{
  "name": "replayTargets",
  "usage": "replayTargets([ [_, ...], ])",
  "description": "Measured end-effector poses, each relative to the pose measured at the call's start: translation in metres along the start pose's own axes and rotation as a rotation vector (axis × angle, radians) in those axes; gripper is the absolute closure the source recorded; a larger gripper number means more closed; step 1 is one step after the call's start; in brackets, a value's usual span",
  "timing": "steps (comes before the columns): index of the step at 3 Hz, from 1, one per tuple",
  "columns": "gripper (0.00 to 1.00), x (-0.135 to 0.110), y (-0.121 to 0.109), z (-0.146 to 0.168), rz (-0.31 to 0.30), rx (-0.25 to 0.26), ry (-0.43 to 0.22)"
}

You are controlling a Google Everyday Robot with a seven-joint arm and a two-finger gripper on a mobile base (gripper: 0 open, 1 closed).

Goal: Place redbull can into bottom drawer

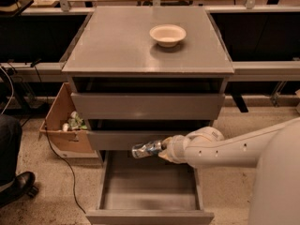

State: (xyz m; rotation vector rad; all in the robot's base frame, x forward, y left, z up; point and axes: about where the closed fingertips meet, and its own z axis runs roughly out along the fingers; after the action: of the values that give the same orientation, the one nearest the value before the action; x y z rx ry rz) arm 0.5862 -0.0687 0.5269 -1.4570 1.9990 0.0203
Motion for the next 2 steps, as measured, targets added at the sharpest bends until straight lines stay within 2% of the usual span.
replayTargets([
  [1, 1.0, 0.04, -0.014, 0.028, 0.007, 0.021, 0.008],
  [2, 1.0, 0.074, -0.013, 0.051, 0.033, 0.036, 0.003],
])
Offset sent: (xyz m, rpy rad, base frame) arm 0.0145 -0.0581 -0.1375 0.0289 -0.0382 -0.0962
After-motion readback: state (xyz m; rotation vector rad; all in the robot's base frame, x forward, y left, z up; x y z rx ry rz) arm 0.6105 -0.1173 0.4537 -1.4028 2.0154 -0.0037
